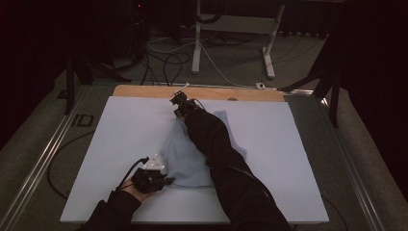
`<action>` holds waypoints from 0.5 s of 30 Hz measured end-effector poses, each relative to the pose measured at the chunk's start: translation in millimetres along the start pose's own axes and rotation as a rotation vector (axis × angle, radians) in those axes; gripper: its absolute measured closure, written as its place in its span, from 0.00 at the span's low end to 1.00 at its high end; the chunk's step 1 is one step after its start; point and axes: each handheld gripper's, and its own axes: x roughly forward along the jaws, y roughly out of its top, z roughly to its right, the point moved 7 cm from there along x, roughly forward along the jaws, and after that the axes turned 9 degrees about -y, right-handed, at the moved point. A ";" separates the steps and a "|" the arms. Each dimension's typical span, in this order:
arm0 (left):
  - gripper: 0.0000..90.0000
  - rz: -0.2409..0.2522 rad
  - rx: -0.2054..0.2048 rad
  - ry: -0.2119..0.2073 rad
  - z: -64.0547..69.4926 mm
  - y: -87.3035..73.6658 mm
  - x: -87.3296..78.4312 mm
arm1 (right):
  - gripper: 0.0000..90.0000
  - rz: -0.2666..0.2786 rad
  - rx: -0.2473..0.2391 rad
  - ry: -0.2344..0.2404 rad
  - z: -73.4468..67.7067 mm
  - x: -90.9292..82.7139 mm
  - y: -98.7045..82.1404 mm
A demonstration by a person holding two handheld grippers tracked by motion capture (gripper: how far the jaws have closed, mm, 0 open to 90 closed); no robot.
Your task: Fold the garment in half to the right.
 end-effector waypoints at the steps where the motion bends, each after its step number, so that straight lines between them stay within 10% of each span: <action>1: 0.94 0.000 -0.001 0.001 0.2 -0.2 -0.1 | 0.93 0.000 0.000 0.000 0.0 0.0 0.0; 15: 0.94 -0.004 0.012 0.007 3.8 4.6 -4.8 | 0.94 0.046 -0.005 0.017 9.3 -23.0 10.6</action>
